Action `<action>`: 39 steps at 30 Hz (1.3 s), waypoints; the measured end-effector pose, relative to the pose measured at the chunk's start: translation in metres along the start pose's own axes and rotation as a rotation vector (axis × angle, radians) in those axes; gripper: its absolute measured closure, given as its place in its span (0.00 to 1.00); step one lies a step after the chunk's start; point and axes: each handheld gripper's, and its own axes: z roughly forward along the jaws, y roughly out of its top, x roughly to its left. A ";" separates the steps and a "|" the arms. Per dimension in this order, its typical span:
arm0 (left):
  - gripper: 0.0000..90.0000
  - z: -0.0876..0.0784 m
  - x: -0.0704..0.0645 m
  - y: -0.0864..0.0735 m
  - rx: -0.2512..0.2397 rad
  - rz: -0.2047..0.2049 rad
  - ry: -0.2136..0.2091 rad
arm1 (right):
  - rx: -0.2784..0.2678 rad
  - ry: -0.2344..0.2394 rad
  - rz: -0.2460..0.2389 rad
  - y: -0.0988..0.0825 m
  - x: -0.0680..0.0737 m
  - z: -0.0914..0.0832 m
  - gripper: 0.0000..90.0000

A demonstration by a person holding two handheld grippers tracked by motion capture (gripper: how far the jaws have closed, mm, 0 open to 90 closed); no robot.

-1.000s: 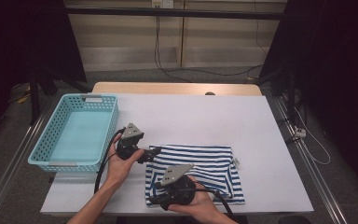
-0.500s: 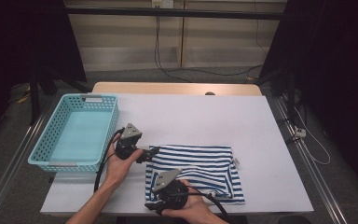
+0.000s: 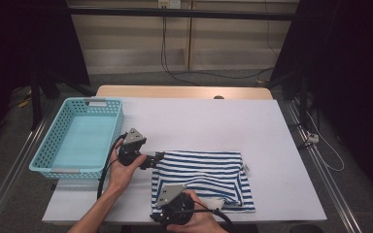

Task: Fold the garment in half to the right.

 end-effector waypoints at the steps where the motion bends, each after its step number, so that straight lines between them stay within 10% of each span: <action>1: 0.07 0.000 0.000 0.000 -0.002 -0.004 0.002 | 0.004 -0.004 0.007 0.000 -0.001 -0.001 0.63; 17: 0.09 0.014 -0.010 -0.003 0.102 0.054 0.034 | 0.034 -0.023 0.055 0.000 -0.008 -0.007 0.94; 26: 0.54 0.025 -0.003 -0.009 0.142 0.071 0.086 | 0.023 0.005 0.071 -0.002 -0.012 -0.007 0.94; 39: 0.73 0.027 -0.004 -0.011 0.149 0.040 0.016 | 0.026 0.006 0.059 -0.002 -0.013 -0.007 0.94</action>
